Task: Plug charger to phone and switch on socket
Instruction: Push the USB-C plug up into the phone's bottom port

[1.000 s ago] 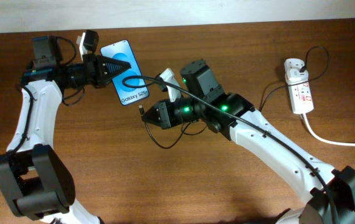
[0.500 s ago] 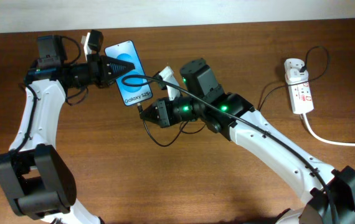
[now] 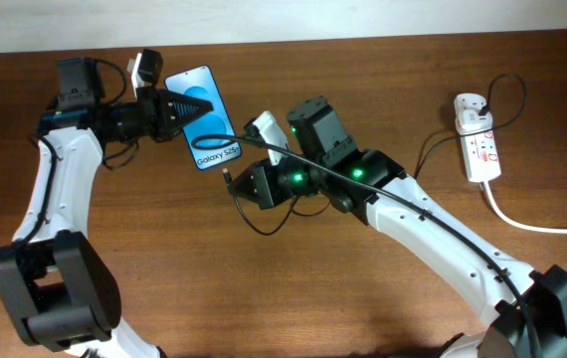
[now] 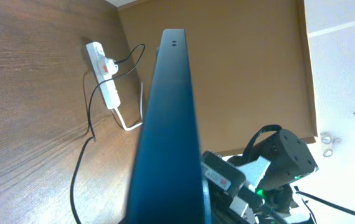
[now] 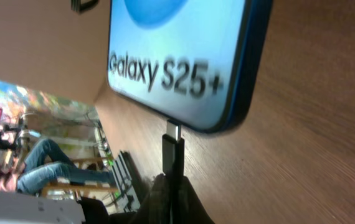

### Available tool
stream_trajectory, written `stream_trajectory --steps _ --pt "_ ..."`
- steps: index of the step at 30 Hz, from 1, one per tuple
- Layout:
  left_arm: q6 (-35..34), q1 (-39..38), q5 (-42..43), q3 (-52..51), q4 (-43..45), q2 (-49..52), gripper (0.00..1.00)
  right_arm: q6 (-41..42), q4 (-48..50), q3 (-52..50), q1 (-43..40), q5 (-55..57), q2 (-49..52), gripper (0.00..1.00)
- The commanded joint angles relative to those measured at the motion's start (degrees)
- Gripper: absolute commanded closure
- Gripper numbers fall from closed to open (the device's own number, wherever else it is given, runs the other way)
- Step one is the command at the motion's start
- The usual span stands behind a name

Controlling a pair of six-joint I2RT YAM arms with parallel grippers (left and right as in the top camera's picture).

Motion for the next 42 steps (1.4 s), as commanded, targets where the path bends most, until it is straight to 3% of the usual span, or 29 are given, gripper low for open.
stream_trajectory --steps 1,13,42 --pt "-0.11 0.28 1.51 0.57 0.09 -0.9 1.0 -5.99 -0.17 0.07 0.13 -2.67 -0.92 0.96" --pt "-0.11 0.07 1.53 0.57 -0.15 -0.9 1.0 -8.09 2.69 0.87 0.15 -0.15 -1.36 0.96" --pt "1.03 -1.55 0.17 0.57 -0.11 -0.9 1.0 -4.17 4.22 0.87 -1.29 1.11 -1.31 0.96"
